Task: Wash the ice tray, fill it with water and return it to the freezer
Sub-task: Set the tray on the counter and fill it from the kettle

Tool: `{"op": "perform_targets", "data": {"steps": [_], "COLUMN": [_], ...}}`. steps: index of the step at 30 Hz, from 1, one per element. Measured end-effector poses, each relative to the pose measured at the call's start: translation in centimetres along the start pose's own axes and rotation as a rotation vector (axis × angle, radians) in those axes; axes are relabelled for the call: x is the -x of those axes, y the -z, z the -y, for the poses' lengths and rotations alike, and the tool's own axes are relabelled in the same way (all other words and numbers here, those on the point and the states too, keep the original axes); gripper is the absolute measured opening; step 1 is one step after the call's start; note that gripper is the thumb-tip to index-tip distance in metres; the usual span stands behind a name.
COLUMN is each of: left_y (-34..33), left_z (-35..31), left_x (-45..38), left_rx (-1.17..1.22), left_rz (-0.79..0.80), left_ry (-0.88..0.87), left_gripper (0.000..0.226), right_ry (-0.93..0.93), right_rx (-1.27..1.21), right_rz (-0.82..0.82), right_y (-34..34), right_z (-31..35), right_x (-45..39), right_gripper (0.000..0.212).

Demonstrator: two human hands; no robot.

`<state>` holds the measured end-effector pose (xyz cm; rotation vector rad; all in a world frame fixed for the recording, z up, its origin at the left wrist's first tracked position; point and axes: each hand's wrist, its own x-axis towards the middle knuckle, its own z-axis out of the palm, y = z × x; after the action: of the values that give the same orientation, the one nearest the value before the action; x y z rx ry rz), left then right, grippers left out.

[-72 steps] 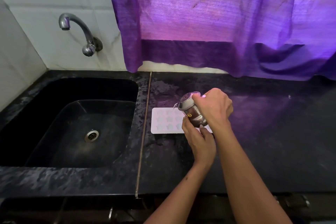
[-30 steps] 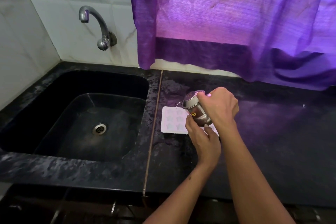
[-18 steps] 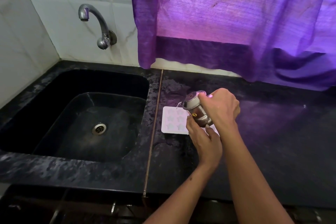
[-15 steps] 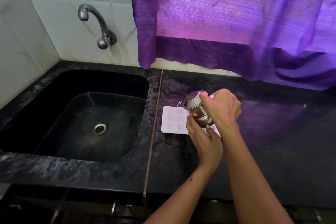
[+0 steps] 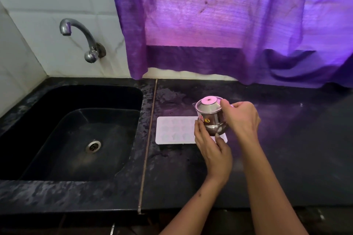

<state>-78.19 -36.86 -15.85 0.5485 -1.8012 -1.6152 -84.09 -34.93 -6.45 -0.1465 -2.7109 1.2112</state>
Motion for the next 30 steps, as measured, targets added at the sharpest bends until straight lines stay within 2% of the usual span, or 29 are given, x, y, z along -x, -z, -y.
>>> {"op": "perform_targets", "data": {"steps": [9, 15, 30], "left_y": [-3.9, -5.3, -5.8], "left_z": [-0.1, -0.5, -1.3], "left_x": [3.3, 4.8, 5.8], "left_rx": [0.066, 0.078, 0.075], "left_rz": [0.130, 0.201, 0.255], "left_ry": [0.142, 0.159, 0.239], "left_gripper": [0.063, 0.061, 0.059], "right_ry": [-0.076, -0.074, -0.036], "right_rx": [0.095, 0.191, 0.324], "right_rz": [-0.068, -0.084, -0.058], "right_y": [4.0, 4.9, 4.8], "right_z": [-3.2, -4.4, -5.5], "right_x": [-0.9, -1.4, -2.2], "right_gripper": [0.039, 0.038, 0.038]}}
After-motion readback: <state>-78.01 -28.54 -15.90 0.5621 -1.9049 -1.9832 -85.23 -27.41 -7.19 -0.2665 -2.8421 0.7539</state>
